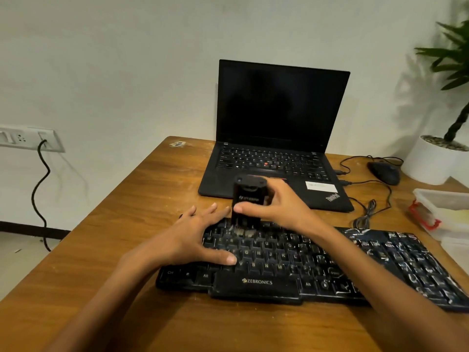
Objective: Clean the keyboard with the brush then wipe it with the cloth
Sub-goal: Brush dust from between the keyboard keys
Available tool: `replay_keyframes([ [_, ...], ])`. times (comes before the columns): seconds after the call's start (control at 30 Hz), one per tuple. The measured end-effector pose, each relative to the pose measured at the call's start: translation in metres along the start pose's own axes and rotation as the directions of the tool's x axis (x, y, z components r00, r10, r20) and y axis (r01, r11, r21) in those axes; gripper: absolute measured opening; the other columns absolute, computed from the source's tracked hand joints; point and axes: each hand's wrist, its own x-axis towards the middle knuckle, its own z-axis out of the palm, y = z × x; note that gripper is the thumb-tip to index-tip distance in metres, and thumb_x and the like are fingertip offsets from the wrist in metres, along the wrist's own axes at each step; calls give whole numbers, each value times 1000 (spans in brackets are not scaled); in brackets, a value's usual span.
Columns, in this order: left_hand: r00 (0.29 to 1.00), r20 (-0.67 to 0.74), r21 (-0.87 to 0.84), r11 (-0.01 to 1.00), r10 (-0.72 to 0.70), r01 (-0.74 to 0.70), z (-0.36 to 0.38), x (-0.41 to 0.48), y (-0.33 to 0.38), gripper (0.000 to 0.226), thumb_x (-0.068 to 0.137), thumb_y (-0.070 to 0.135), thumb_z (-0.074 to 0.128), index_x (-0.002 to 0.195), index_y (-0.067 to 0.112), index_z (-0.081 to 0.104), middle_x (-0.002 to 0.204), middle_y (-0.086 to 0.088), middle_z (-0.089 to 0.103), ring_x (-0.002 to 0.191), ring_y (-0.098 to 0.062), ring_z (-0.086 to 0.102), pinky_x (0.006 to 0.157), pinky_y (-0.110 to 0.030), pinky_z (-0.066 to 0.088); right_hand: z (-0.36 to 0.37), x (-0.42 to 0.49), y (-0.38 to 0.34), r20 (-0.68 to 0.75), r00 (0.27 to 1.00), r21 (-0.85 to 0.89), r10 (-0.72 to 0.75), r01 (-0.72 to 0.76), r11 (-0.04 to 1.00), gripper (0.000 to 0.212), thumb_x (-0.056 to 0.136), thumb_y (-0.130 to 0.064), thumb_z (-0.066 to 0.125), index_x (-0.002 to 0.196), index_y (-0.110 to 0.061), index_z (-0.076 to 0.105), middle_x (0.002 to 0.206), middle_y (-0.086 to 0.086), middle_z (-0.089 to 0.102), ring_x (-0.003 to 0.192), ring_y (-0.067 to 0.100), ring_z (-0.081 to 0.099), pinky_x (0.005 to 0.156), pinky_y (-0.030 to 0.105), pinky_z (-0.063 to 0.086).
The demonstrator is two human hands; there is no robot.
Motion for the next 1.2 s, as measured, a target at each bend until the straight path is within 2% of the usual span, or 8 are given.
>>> replay_keyframes([
  [0.1, 1000, 5, -2, 1000, -4, 4, 1, -1, 0, 104, 57, 69, 59, 140, 50, -1, 152, 19, -9, 141, -19, -15, 111, -54, 8, -3, 3, 9, -102, 994, -116, -42, 30, 993, 26, 71, -31, 76, 93, -29, 61, 87, -12, 66, 85, 1, 62, 76, 20, 48],
  [0.17, 1000, 7, -2, 1000, 1, -1, 1, -1, 1, 104, 56, 69, 60, 139, 50, -2, 151, 20, -8, 140, -19, -15, 111, -54, 8, -2, 0, 12, -147, 989, 72, 26, -15, 997, 26, 69, -31, 75, 89, -21, 63, 87, -6, 68, 87, 10, 64, 77, 28, 51],
  [0.47, 1000, -15, -57, 998, 4, -5, 1, -2, 1, 119, 52, 70, 60, 143, 41, -11, 153, 16, 6, 141, -20, -13, 114, -50, 8, 12, 13, 5, 13, 1000, 35, 6, -7, 999, 25, 73, -27, 75, 94, -22, 64, 87, -9, 67, 85, 4, 62, 76, 21, 48],
  [0.57, 1000, -15, -77, 997, 20, -22, 0, -4, 2, 122, 55, 68, 61, 141, 39, -19, 148, 24, 5, 141, -20, -13, 114, -47, 5, 15, 17, 6, -78, 995, -139, -62, 50, 989, 23, 73, -32, 75, 89, -23, 63, 81, -13, 65, 80, 4, 61, 73, 25, 48],
  [0.7, 999, -39, -97, 995, 22, -26, 1, -4, 1, 124, 55, 67, 64, 142, 36, -19, 153, 11, 12, 141, -20, -12, 113, -47, 6, 20, 15, 5, -33, 999, 3, -18, 18, 1000, 24, 72, -30, 75, 92, -22, 64, 81, -12, 66, 82, 4, 62, 75, 22, 48],
  [0.8, 999, -24, -103, 994, 24, -27, 1, -5, 1, 119, 58, 65, 63, 143, 37, -15, 153, 18, 6, 141, -19, -13, 114, -46, 4, 12, 12, 9, -99, 992, -171, -78, 61, 983, 30, 73, -34, 74, 97, -19, 64, 86, -9, 67, 85, 5, 62, 76, 28, 50],
  [0.97, 999, -33, -9, 999, 42, -43, 2, -6, 5, 96, 67, 62, 62, 142, 45, 4, 153, 15, -8, 141, -21, -13, 113, -50, 5, 3, -15, -3, -31, 998, 109, -50, 53, 993, 31, 70, -29, 74, 96, -15, 63, 88, -3, 67, 87, 9, 63, 76, 23, 50],
  [1.2, 998, -20, 32, 998, 61, -61, 2, -7, 4, 87, 68, 64, 56, 139, 49, 7, 152, 17, -8, 141, -21, -11, 113, -48, 4, -42, -31, -2, 89, 991, -123, 99, -88, 988, 22, 69, -31, 77, 84, -28, 61, 74, -13, 64, 73, -3, 59, 64, 17, 45],
])
